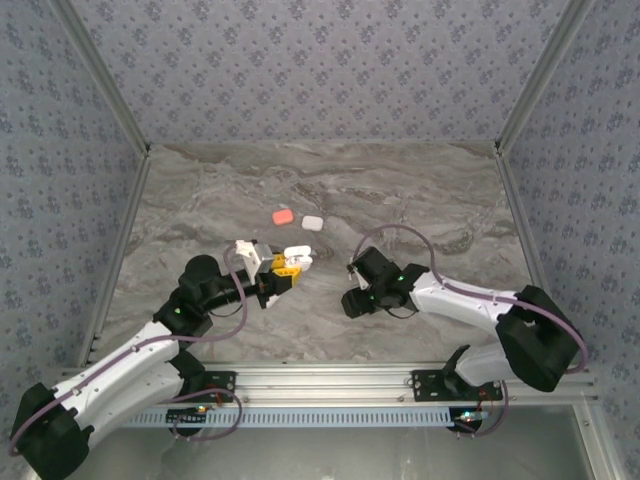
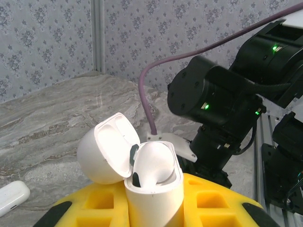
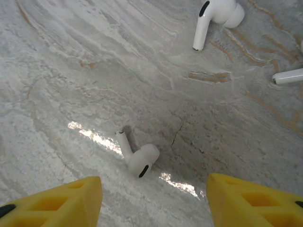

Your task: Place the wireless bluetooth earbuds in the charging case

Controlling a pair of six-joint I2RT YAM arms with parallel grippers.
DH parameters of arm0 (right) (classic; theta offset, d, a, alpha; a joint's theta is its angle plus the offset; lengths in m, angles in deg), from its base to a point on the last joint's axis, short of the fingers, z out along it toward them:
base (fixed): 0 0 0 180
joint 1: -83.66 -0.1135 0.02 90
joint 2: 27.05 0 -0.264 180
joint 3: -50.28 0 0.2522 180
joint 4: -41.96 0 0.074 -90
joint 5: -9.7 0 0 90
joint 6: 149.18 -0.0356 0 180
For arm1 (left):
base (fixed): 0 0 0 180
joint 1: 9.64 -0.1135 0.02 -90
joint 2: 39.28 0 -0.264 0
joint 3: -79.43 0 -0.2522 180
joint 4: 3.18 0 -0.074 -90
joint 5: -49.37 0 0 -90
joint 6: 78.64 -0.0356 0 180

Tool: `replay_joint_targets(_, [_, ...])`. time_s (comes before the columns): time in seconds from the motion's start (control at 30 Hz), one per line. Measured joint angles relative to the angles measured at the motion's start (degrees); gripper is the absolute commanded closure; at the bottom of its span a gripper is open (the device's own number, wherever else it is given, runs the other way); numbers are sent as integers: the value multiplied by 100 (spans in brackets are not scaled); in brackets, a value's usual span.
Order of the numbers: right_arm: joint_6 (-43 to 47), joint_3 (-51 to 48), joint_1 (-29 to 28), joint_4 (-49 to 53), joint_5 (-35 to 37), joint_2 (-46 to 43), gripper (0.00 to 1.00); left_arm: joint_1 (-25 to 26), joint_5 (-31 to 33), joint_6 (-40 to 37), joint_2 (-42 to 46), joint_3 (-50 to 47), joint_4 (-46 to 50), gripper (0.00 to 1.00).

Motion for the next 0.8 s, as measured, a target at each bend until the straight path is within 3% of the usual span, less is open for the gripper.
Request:
replay_joint_targets(0.4, [-22,28,-11,-120,190,417,49,0,15,0,35,0,24,100])
replay_joint_targets(0.8, [-24,107,271,166,555,417,51,0,35,0,35,0,46,100])
